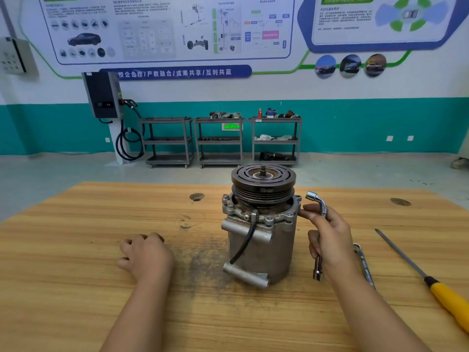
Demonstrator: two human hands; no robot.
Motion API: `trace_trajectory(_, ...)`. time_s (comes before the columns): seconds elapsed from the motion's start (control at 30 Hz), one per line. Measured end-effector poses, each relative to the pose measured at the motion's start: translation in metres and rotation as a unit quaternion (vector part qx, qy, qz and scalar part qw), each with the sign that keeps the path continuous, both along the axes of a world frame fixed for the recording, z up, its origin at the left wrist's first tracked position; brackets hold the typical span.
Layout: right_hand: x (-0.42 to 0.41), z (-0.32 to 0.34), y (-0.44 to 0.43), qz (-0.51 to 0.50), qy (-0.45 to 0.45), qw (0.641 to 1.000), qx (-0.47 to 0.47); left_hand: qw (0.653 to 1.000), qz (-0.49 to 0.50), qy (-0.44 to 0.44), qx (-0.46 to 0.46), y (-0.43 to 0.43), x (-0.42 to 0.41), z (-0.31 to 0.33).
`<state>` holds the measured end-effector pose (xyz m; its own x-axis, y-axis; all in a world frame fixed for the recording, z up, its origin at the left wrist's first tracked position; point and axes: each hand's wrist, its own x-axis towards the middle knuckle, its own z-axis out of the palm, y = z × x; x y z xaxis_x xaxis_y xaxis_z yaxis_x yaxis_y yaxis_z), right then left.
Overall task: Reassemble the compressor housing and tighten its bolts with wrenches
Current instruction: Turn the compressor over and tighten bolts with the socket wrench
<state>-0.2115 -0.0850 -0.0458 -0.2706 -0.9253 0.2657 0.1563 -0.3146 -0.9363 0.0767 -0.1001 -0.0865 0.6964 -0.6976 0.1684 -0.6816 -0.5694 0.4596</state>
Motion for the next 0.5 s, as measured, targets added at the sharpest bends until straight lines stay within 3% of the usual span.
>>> trace_trajectory(0.2,0.0,0.002,0.002,-0.006,0.012,1.0,0.002,1.0,0.006,-0.017,0.017,-0.003,-0.001,-0.004)
trace_trajectory(0.33,0.0,0.002,0.001,-0.007,0.02,1.0,0.004,1.0,-0.014,0.003,-0.026,0.0,-0.006,0.005)
trace_trajectory(0.43,-0.001,0.002,0.001,-0.009,0.024,1.0,0.003,0.985,-0.072,0.031,-0.156,0.006,-0.02,0.021)
trace_trajectory(0.5,0.0,0.002,0.001,-0.009,0.026,1.0,0.003,0.936,-0.161,0.095,-0.298,0.015,-0.036,0.034)
